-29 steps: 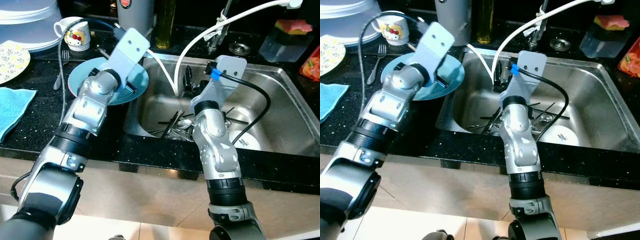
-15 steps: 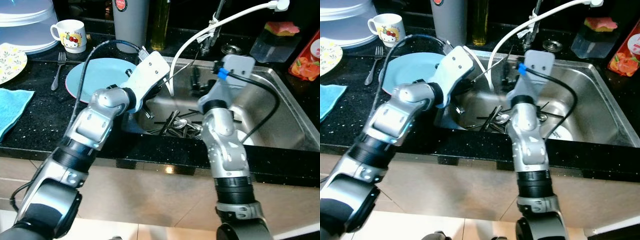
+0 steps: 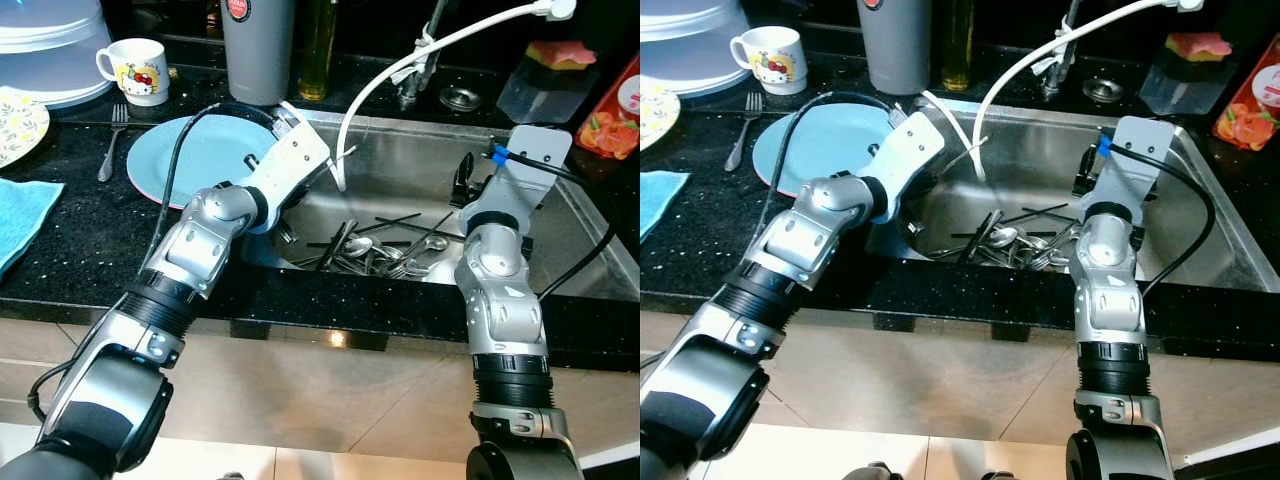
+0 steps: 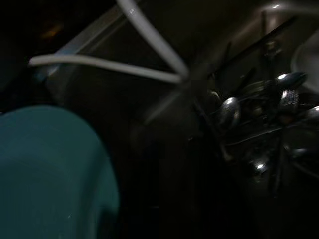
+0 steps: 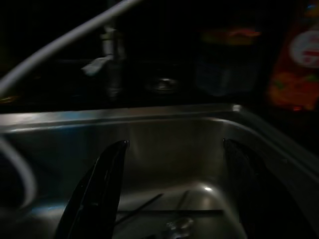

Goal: Kitchen organization

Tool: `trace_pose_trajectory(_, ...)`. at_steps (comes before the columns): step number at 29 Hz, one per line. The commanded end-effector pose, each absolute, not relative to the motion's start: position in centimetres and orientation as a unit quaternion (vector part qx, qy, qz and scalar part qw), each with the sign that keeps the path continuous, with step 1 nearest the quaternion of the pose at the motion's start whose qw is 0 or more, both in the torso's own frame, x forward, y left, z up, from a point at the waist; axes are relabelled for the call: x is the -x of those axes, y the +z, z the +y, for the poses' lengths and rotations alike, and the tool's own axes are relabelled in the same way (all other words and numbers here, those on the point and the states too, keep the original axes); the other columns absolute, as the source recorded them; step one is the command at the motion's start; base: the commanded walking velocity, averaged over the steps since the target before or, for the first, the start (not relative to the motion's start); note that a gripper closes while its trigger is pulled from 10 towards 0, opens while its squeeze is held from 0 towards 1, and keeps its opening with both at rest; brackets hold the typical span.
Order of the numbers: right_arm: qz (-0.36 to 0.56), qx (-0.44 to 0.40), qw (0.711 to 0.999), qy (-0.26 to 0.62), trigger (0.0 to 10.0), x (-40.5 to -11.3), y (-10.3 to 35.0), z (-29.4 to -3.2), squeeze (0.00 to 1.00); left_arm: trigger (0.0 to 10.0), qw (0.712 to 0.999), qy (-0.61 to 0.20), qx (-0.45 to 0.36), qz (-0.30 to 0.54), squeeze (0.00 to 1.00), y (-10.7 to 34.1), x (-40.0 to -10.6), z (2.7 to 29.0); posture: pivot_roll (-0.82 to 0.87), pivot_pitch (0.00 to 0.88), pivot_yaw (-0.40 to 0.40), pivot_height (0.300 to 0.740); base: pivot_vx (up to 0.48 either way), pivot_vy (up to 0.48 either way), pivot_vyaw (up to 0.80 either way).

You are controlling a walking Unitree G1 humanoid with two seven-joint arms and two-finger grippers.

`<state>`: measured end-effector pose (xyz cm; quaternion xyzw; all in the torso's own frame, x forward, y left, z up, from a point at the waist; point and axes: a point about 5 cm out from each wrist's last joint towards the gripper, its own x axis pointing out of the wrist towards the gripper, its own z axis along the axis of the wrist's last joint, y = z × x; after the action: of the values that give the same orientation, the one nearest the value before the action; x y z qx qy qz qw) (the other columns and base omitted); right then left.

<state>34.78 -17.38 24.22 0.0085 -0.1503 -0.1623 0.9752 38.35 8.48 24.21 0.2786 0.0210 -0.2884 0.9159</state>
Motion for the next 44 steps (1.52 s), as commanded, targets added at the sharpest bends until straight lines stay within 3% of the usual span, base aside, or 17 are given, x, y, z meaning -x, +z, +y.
trace_pose_trajectory(1, -0.161, -0.012, 0.975, -0.154, 10.0, -34.8, 24.6, -16.9, 0.0, 10.0, 0.918, -0.281, -0.279, 0.018, 1.0, 24.5, -38.6, 8.4, 0.29, 0.075, -0.075, 0.74, 0.0, 0.0, 0.0)
trace_pose_trajectory(2, -0.163, -0.015, 0.976, -0.144, 10.0, -34.8, 24.7, -16.4, 0.0, 10.0, 0.924, -0.263, -0.278, 0.005, 0.0, 25.1, -38.9, 8.7, 0.29, 0.075, -0.075, 0.74, 0.0, 0.0, 0.0)
trace_pose_trajectory(11, -0.169, -0.026, 0.977, -0.125, 10.0, -35.0, 24.9, -15.9, 0.0, 10.0, 0.932, -0.233, -0.274, -0.04, 0.0, 26.9, -39.3, 9.5, 0.29, 0.068, -0.085, 0.74, 0.0, 0.0, 0.0)
trace_pose_trajectory(15, -0.17, -0.028, 0.977, -0.124, 10.0, -35.0, 25.0, -16.0, 0.0, 10.0, 0.95, -0.191, -0.241, -0.051, 0.0, 28.9, -40.3, 11.6, 0.29, 0.075, -0.09, 0.74, 0.0, 0.0, 0.0)
trace_pose_trajectory(24, -0.17, -0.026, 0.977, -0.123, 10.0, -35.0, 25.1, -16.1, 0.0, 10.0, 0.953, -0.181, -0.221, -0.1, 0.0, 31.2, -40.3, 12.8, 0.25, 0.085, -0.097, 0.74, 0.0, 0.0, 0.0)
trace_pose_trajectory(32, -0.17, -0.027, 0.977, -0.123, 10.0, -35.0, 25.0, -16.1, 0.0, 10.0, 0.946, -0.167, -0.255, -0.113, 0.0, 31.5, -40.5, 13.3, 0.25, 0.087, -0.095, 0.74, 0.0, 0.0, 0.0)
trace_pose_trajectory(39, -0.168, -0.033, 0.979, -0.112, 10.0, -35.2, 25.0, -15.4, 0.0, 10.0, 0.948, -0.118, -0.275, -0.111, 0.0, 31.8, -40.8, 15.9, 0.31, 0.097, -0.109, 0.74, 0.0, 0.0, 0.0)
trace_pose_trajectory(44, -0.171, -0.032, 0.979, -0.103, 10.0, -35.4, 25.3, -15.2, 0.0, 10.0, 0.942, -0.12, -0.289, -0.119, 0.0, 31.8, -40.9, 15.3, 0.3, 0.096, -0.123, 0.74, 0.0, 0.0, 0.0)
